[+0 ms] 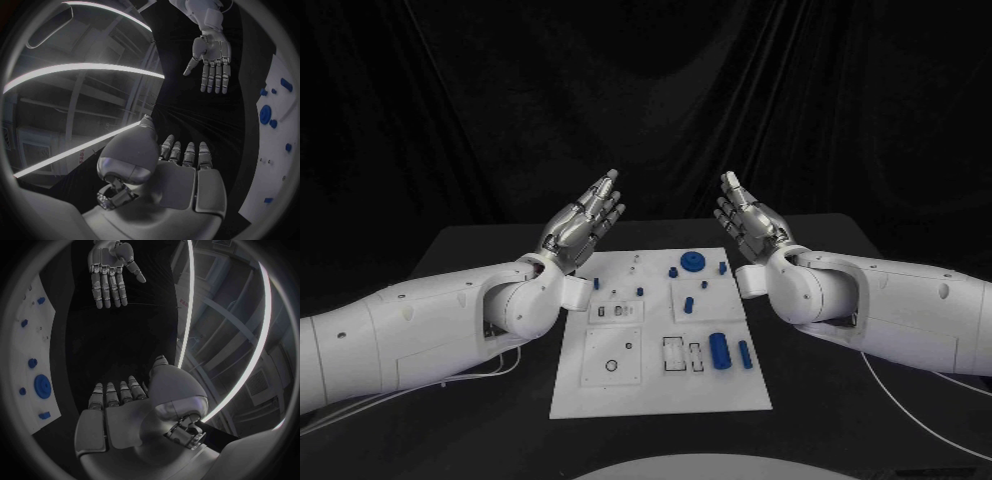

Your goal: Assemble the parts on the task board

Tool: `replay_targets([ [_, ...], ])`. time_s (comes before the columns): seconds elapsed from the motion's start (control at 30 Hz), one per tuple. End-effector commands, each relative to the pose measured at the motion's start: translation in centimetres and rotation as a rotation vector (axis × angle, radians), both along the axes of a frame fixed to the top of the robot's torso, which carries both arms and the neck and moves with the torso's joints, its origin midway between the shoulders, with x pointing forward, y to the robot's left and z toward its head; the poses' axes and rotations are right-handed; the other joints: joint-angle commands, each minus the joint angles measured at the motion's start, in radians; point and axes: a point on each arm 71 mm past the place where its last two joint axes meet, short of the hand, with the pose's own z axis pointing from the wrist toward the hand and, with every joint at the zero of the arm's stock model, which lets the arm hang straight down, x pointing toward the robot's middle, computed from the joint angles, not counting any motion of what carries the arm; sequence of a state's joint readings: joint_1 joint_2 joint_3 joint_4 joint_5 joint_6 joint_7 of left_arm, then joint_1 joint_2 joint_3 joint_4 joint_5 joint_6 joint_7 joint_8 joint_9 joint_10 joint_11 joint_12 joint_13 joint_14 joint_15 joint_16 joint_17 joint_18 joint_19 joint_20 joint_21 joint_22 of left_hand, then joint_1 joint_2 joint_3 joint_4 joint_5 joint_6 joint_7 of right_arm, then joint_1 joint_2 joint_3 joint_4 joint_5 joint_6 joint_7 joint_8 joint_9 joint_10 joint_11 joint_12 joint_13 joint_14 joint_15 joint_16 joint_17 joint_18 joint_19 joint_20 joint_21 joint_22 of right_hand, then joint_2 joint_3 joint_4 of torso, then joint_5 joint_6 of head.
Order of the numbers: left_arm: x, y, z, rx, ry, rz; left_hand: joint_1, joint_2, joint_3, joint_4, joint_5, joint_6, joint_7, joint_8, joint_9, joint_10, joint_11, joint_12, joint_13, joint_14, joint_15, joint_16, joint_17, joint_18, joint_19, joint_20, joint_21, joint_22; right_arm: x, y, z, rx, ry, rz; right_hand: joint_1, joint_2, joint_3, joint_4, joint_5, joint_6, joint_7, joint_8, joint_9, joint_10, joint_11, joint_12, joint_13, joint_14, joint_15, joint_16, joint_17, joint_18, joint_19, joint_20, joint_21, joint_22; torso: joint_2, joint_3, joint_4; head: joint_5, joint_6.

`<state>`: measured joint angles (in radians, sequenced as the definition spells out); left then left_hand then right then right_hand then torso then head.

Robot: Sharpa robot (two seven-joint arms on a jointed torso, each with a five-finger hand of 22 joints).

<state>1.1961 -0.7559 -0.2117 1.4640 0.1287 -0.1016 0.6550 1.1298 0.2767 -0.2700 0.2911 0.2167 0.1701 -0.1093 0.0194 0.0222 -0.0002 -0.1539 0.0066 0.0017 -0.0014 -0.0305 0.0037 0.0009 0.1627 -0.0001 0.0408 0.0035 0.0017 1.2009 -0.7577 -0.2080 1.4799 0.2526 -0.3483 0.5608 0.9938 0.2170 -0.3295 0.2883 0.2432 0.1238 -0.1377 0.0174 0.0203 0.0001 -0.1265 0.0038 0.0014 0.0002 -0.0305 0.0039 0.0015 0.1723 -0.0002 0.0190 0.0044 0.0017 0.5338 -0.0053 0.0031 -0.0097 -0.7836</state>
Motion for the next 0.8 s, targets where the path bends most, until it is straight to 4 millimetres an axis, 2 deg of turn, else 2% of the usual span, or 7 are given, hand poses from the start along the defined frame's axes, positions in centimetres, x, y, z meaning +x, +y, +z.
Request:
replay_targets([
  [0.03,-0.2,1.1,-0.2,-0.134,-0.022,-0.064,0.020,-0.001,-0.007,0.000,0.005,0.014,0.001,0.005,0.003,0.000,0.003,-0.007,-0.002,0.001,-0.023,-0.004,-0.001,0.012,0.000,0.020,-0.004,-0.002,0.3,0.3,-0.2,0.098,0.018,0.111,0.018,-0.002,0.006,-0.004,0.008,0.015,0.021,0.009,0.003,0.001,0.017,-0.001,0.000,0.000,-0.016,-0.004,-0.002,-0.006,0.000,0.032,-0.004,-0.002,0.000,-0.0002,-0.0004,0.001,-0.053],
  [0.07,-0.2,1.1,-0.2,-0.135,-0.023,-0.064,0.023,-0.002,-0.007,-0.001,0.006,0.022,0.003,0.007,0.004,0.000,0.004,-0.007,-0.002,0.001,-0.022,-0.004,-0.001,0.012,0.000,0.023,-0.004,-0.002,0.3,0.3,-0.2,0.098,0.016,0.117,0.024,-0.003,0.008,-0.006,0.011,0.038,0.049,0.015,0.006,0.001,0.015,0.000,0.001,0.000,0.004,-0.004,-0.002,-0.003,0.000,0.065,-0.004,-0.002,0.000,-0.0004,-0.0003,0.001,-0.053],
  [0.4,-0.3,1.7,-0.5,-0.131,-0.045,-0.060,0.056,-0.002,-0.001,-0.001,0.033,0.053,0.010,0.011,0.007,0.000,0.010,-0.007,-0.002,0.001,-0.015,-0.004,-0.001,0.015,0.000,0.030,-0.004,-0.002,0.4,0.6,-0.1,0.098,-0.005,0.174,0.049,-0.009,0.014,-0.018,0.015,0.048,0.052,0.013,0.006,0.006,0.083,0.025,0.007,0.008,0.122,0.003,0.003,0.008,0.065,0.208,0.032,0.021,0.000,-0.0004,-0.0003,0.002,-0.070],
  [0.43,-0.3,1.9,-0.5,-0.127,-0.053,-0.047,0.093,-0.017,0.026,-0.008,0.116,0.113,0.024,0.026,0.016,0.000,0.025,-0.007,-0.002,0.001,-0.009,-0.004,-0.001,0.016,0.000,0.034,-0.004,-0.002,0.4,0.6,-0.1,0.095,-0.007,0.177,0.055,-0.010,0.015,-0.022,0.016,0.055,0.057,0.014,0.008,0.008,0.102,0.033,0.010,0.019,0.137,0.009,0.007,0.009,0.089,0.222,0.045,0.027,0.000,-0.0003,-0.0006,0.002,-0.074],
  [0.47,-0.3,2.1,-0.5,-0.120,-0.069,-0.020,0.243,-0.035,0.086,-0.071,0.376,0.285,0.059,0.077,0.036,0.043,0.063,0.013,0.013,0.009,-0.037,0.007,0.007,0.021,0.026,0.030,0.021,0.017,0.4,0.6,0.0,0.086,-0.016,0.184,0.072,-0.013,0.018,-0.033,0.026,0.086,0.083,0.023,0.013,0.021,0.134,0.066,0.017,0.075,0.177,0.043,0.025,0.010,0.168,0.258,0.083,0.045,0.000,-0.0001,-0.0004,0.002,-0.082],
  [0.53,-0.2,2.5,-0.4,-0.112,-0.083,0.003,0.299,-0.061,0.105,-0.077,0.465,0.350,0.075,0.098,0.042,0.191,0.083,0.099,0.057,0.059,-0.042,0.062,0.037,0.021,0.085,0.022,0.063,0.043,0.4,0.5,0.1,0.067,-0.035,0.195,0.119,-0.015,0.027,-0.067,0.069,0.192,0.137,0.066,0.032,0.072,0.170,0.173,0.041,0.250,0.195,0.144,0.070,0.003,0.427,0.266,0.201,0.095,0.000,-0.0001,-0.0001,0.004,-0.089],
  [0.8,-0.6,4.3,-0.3,-0.088,-0.092,0.040,0.358,-0.107,0.154,0.002,0.481,0.458,0.102,0.147,0.043,0.221,0.123,0.284,0.097,0.125,-0.016,0.194,0.077,0.017,0.160,0.032,0.096,0.057,1.1,0.2,2.0,-0.066,-0.154,0.283,0.259,-0.039,0.025,-0.145,0.125,0.261,0.146,0.156,0.037,0.198,0.242,0.441,0.060,0.661,0.222,0.266,0.109,0.009,0.750,0.269,0.272,0.085,0.001,-0.0006,0.0005,0.012,-0.089],
])
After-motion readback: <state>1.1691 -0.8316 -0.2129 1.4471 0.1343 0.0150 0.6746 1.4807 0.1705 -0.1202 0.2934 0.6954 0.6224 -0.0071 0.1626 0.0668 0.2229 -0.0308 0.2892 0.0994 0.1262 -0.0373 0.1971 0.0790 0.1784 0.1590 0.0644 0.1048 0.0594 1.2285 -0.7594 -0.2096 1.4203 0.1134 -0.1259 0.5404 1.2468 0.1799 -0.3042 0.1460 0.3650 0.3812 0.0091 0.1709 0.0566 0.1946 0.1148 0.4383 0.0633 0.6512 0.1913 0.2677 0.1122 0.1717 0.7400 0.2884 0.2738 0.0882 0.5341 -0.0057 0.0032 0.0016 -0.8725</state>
